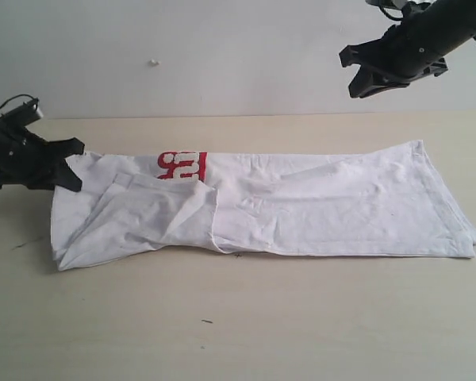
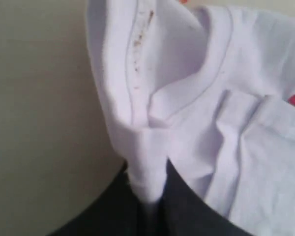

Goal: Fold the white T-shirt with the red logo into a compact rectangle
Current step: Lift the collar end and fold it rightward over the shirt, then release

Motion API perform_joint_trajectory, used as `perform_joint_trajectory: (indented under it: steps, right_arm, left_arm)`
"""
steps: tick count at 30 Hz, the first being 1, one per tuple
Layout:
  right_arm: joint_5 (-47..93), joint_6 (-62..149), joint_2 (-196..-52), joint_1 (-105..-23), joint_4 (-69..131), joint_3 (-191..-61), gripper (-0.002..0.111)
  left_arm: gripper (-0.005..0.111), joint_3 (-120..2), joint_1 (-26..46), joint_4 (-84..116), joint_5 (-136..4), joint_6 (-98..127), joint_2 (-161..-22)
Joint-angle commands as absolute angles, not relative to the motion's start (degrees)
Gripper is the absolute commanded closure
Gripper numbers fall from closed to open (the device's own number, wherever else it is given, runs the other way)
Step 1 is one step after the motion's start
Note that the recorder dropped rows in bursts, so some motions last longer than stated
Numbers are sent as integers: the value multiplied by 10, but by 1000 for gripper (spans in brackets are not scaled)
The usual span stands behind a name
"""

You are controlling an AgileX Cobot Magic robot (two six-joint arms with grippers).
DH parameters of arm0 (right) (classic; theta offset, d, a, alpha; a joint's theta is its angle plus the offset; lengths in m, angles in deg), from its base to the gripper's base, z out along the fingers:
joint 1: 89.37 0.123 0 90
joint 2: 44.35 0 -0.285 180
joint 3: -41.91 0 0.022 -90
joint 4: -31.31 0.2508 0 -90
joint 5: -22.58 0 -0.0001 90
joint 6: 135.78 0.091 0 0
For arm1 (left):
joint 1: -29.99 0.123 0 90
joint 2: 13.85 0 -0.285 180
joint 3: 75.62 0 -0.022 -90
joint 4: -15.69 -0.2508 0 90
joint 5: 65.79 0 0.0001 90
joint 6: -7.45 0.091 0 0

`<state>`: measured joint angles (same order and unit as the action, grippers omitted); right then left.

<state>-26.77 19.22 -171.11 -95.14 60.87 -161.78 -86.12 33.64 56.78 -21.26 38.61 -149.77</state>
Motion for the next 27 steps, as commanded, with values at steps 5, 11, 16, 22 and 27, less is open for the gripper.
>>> perform_joint_trajectory:
  steps: [5, 11, 16, 22, 27]
  right_arm:
    - [-274, 204, -1698, -954, 629, -1619, 70]
    - [-275, 231, -1696, -954, 626, -1619, 60]
    - [-280, 237, -1675, -959, 625, -1619, 60]
    - [-298, 265, -1626, -998, 626, -1619, 60]
    - [-322, 265, -1603, -1008, 627, -1619, 60]
  left_arm:
    - [107, -872, 293, 618, -191, 369, -1379]
    - [107, -932, 187, 618, -206, 334, -1367]
    - [107, -1019, 90, 613, -224, 299, -1400]
    - [107, -1141, 14, 612, -241, 248, -1470]
    - [107, -1220, -48, 634, -251, 245, -1556]
